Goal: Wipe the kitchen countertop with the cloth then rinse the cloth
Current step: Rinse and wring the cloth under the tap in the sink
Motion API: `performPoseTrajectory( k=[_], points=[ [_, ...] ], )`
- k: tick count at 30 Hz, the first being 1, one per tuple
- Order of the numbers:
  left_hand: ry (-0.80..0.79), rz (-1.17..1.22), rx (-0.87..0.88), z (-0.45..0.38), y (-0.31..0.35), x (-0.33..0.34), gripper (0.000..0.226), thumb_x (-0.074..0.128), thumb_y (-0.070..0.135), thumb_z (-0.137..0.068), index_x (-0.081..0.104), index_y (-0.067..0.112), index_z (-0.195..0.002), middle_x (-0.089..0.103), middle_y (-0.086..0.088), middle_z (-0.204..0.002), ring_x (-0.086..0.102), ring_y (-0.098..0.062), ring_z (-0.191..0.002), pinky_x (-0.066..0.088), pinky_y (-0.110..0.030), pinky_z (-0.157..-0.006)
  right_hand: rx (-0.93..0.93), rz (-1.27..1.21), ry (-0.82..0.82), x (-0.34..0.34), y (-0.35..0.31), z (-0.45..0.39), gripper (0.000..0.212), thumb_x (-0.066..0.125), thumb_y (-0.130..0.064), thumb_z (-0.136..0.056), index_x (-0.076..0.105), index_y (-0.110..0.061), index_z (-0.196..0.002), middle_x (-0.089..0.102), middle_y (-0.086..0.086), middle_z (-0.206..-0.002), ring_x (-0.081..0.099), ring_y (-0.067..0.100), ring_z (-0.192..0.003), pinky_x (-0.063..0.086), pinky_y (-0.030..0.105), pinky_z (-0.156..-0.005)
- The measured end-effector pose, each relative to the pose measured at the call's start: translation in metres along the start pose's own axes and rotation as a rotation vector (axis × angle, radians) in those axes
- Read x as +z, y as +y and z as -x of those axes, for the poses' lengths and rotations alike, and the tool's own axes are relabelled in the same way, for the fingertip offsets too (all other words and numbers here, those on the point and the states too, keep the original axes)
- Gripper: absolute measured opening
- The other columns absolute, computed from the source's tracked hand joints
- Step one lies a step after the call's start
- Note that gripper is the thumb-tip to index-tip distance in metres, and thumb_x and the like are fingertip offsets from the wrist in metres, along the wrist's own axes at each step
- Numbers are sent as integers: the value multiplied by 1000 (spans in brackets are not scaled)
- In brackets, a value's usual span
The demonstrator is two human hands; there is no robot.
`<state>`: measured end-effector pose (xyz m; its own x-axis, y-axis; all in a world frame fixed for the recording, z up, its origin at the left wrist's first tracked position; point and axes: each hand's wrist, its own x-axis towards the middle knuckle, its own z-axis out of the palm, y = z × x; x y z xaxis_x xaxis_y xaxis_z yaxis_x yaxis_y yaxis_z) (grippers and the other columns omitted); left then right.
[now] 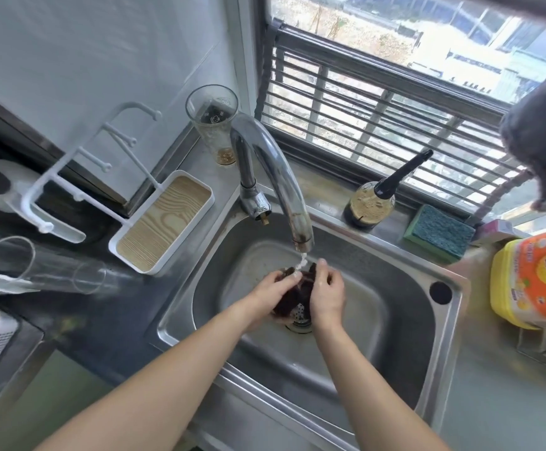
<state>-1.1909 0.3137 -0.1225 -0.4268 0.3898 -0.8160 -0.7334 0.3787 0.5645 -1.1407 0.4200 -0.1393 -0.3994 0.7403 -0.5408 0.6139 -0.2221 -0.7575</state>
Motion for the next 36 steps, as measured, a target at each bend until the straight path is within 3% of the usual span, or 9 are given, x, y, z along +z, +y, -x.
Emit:
performPoseTrajectory(
  k=[3, 9, 12, 15, 17, 20, 24, 31, 36],
  points=[
    [-4, 3, -7, -4, 0, -13, 29, 58, 32, -101, 67, 13, -121, 75, -13, -105, 73, -28, -88, 62, -35, -67, -44, -42, -11, -3, 0, 7, 31, 66, -48, -95, 61, -18, -91, 68, -4, -85, 65, 20, -85, 49, 35, -83],
    [383, 198, 93, -19, 17, -6, 24, 49, 36, -101, 67, 21, -97, 72, -8, -106, 68, -25, -98, 55, -38, -88, -68, 184, 69, 6, -2, 46, 28, 54, -30, -101, 62, -7, -89, 70, 14, -86, 63, 38, -90, 37, 39, -76],
    [341, -3, 184, -9, 20, 3, 29, 49, 39, -96, 65, 17, -85, 71, -6, -91, 64, -22, -87, 52, -36, -88, -17, 178, -71, 15, -13, 61, 41, 41, -39, -106, 62, -11, -85, 64, 10, -84, 55, 31, -83, 30, 34, -73],
    [197, -24, 276, 1, 12, 12, 30, 52, 23, -102, 58, 18, -73, 60, 3, -70, 54, -13, -69, 45, -22, -63, 229, 62, -88, 15, -15, 29, 56, 45, -56, -99, 67, -13, -71, 67, 3, -73, 62, 26, -75, 52, 37, -81],
    [85, -5, 284, 0, 3, 12, 25, 57, 20, -100, 61, 19, -75, 61, 4, -72, 54, -12, -71, 46, -23, -65, 267, 57, -39, 9, -12, 9, 41, 53, -43, -90, 67, -9, -73, 69, 8, -75, 66, 34, -80, 55, 42, -83],
    [180, -54, 218, -12, 1, 8, 19, 63, 38, -91, 64, 21, -83, 70, -3, -86, 62, -18, -79, 49, -30, -73, -69, 154, 97, 4, -6, 17, 30, 53, -28, -95, 54, -8, -73, 60, 6, -68, 56, 32, -73, 38, 35, -68],
    [456, 167, -2, -22, 12, -4, 28, 63, 40, -96, 70, 12, -96, 72, -7, -88, 68, -23, -79, 56, -31, -74, -577, 225, -151, 12, 11, 68, 28, 45, -34, -95, 51, -11, -81, 58, 1, -70, 49, 19, -63, 30, 30, -61],
    [247, -37, 76, -10, -2, 25, 41, 52, 41, -103, 68, 13, -77, 65, 0, -67, 58, -15, -62, 47, -26, -64, -58, 189, 78, 11, -4, 1, 26, 47, -23, -103, 57, -3, -91, 68, 28, -97, 60, 45, -93, 31, 41, -71],
    [369, 116, -45, -39, 5, -5, 48, 65, 57, -83, 75, 12, -98, 77, -7, -86, 73, -26, -84, 58, -40, -91, -457, 205, -124, 16, 11, 63, 29, 43, -28, -99, 59, -6, -92, 70, 19, -81, 61, 36, -74, 29, 36, -63]
  ],
)
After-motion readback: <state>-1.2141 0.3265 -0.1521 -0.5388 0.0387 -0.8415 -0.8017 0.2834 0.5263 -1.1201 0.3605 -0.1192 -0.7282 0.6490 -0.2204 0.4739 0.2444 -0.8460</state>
